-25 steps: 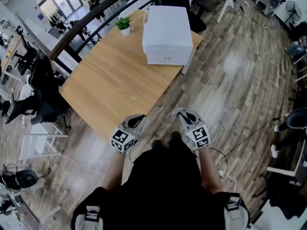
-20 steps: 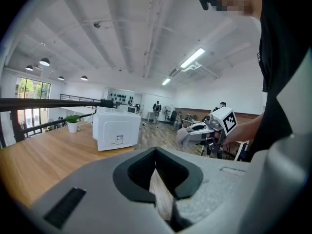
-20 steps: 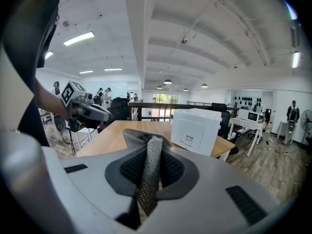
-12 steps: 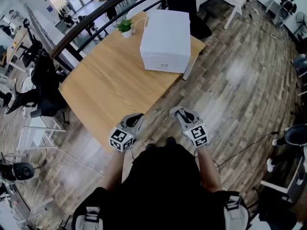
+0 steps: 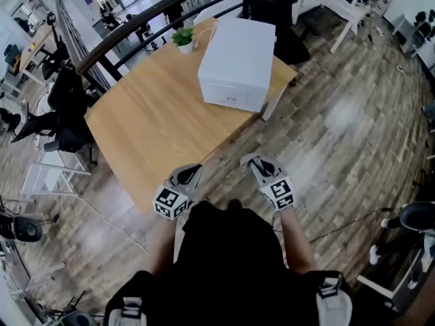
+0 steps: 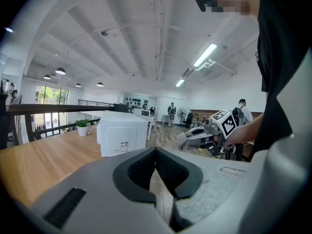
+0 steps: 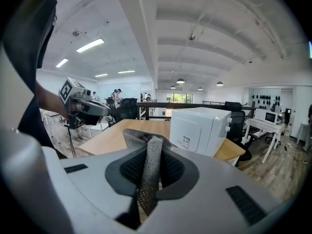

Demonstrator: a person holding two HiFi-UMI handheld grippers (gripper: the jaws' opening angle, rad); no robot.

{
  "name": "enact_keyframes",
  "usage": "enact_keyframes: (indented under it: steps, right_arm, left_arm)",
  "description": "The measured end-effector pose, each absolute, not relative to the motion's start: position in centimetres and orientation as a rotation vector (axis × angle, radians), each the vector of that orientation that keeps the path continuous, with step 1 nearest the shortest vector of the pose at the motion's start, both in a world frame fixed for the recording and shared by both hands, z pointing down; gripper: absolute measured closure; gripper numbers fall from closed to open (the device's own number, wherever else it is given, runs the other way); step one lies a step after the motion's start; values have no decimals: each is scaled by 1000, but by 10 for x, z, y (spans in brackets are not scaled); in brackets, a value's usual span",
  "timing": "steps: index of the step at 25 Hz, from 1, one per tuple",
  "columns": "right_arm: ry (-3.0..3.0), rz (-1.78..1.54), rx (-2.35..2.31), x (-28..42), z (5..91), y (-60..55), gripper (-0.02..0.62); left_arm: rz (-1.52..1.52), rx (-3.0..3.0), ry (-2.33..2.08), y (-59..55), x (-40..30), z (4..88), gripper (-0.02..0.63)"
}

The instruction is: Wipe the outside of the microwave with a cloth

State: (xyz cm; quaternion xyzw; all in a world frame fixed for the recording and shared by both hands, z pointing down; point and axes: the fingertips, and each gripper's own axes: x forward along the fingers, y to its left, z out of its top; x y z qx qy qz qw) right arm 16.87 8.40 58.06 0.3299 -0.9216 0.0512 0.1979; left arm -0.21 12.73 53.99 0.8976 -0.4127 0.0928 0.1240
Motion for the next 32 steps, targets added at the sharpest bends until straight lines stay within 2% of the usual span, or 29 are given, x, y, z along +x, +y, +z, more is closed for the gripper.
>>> enact_keyframes:
  steps: [11,32]
  right_arm:
    - [-2572,200,909,159,594,40,563]
    - [-2532,128,982,38,599,-97,561]
  left_arm:
    - [285,2583,-1210,88,-13,546,603]
    - [269,2657,-1049,-43,-102,560,603]
